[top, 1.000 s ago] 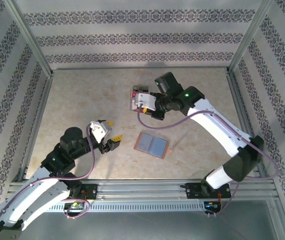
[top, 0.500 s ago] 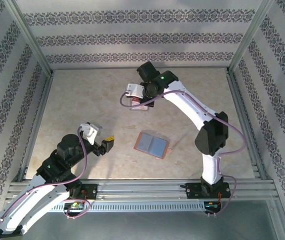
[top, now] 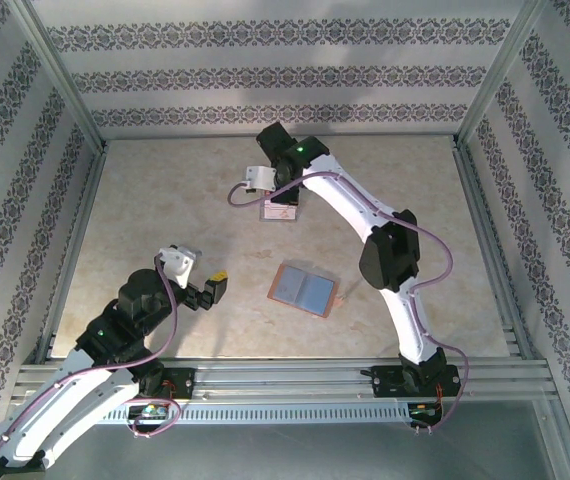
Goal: Take the credit cards out of the card holder
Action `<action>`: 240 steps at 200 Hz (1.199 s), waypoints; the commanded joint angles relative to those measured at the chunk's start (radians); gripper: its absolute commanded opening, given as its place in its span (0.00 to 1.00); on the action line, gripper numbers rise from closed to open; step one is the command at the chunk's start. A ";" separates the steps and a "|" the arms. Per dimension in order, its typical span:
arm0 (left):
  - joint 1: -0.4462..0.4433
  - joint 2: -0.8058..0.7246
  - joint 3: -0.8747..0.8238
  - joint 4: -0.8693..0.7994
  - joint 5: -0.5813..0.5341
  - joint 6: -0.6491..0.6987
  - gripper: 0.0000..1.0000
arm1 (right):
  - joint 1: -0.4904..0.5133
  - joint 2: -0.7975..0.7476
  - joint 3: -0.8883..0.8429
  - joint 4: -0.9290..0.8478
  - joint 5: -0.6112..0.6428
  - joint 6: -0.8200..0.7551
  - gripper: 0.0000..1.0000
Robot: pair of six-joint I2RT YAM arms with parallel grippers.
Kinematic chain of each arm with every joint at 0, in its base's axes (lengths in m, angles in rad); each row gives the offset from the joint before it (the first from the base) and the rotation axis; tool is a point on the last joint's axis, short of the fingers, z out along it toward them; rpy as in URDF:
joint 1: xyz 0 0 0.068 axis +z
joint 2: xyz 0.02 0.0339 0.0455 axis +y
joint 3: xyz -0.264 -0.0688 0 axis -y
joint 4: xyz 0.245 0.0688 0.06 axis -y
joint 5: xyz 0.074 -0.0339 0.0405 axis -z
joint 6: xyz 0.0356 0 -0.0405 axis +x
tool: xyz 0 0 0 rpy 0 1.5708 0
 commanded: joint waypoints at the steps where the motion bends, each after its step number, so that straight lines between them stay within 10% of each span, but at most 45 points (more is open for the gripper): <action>1: -0.007 0.010 -0.007 -0.013 -0.032 0.000 0.99 | -0.011 0.044 0.063 -0.023 0.037 -0.030 0.00; 240: -0.005 0.134 0.010 -0.014 -0.062 0.038 1.00 | -0.033 0.246 0.227 0.039 0.104 -0.087 0.00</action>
